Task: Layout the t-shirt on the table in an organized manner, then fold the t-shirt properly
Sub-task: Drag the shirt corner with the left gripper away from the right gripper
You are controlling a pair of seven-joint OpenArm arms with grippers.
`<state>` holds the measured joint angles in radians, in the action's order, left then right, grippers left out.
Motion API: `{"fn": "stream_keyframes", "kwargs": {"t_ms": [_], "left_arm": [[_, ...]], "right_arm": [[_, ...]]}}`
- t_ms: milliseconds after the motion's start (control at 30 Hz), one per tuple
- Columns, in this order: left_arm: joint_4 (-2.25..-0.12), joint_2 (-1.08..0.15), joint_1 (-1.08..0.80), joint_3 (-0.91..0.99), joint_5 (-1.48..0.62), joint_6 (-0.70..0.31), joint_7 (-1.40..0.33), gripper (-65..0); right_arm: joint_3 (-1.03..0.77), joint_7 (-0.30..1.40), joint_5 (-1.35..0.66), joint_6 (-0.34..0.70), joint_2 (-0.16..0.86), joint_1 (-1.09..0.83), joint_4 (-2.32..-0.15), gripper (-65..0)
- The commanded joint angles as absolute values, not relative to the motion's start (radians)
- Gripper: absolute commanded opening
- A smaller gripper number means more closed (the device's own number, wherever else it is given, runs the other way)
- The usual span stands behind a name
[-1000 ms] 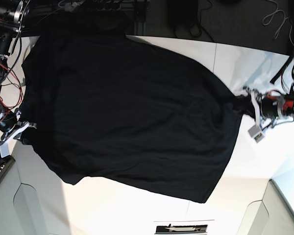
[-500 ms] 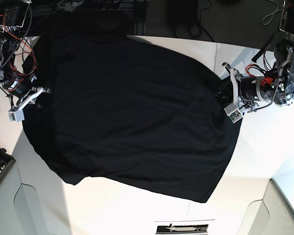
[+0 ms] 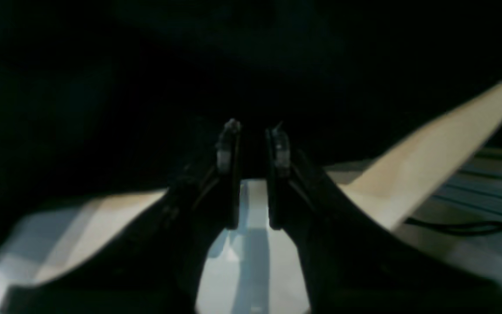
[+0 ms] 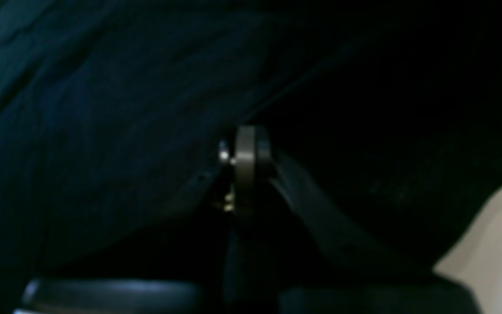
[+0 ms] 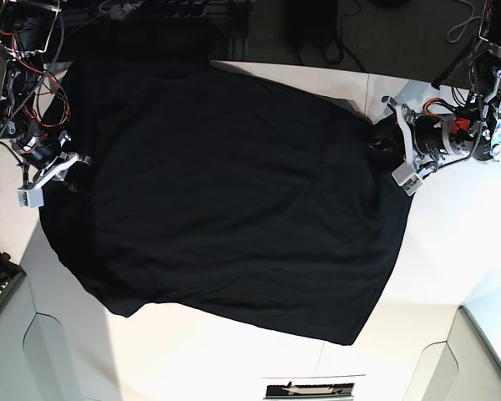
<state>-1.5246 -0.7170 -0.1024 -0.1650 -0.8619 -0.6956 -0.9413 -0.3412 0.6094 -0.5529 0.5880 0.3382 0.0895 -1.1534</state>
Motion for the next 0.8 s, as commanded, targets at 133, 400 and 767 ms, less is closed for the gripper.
{"fn": "stream_keyframes", "kwargs": {"t_ms": [133, 400, 767], "left_arm": [[-1.558, -0.787, -0.104, -0.162, -0.942, -0.698, -1.054, -51.9], [-1.559, -0.855, -0.145, -0.162, -1.014, -0.698, -1.069, -51.9], [-1.606, -0.856, -0.051, -0.013, -1.004, -0.698, -0.92, -51.9]], "right_arm": [[-0.342, 0.652, -0.487, 0.557, 0.381, 0.089, -1.146, -65.0], [-0.342, 0.643, -0.49, 0.557, 0.387, 0.097, -1.147, -65.0], [-0.342, 0.639, -0.469, 0.557, 0.387, 0.239, -1.148, -65.0]]}}
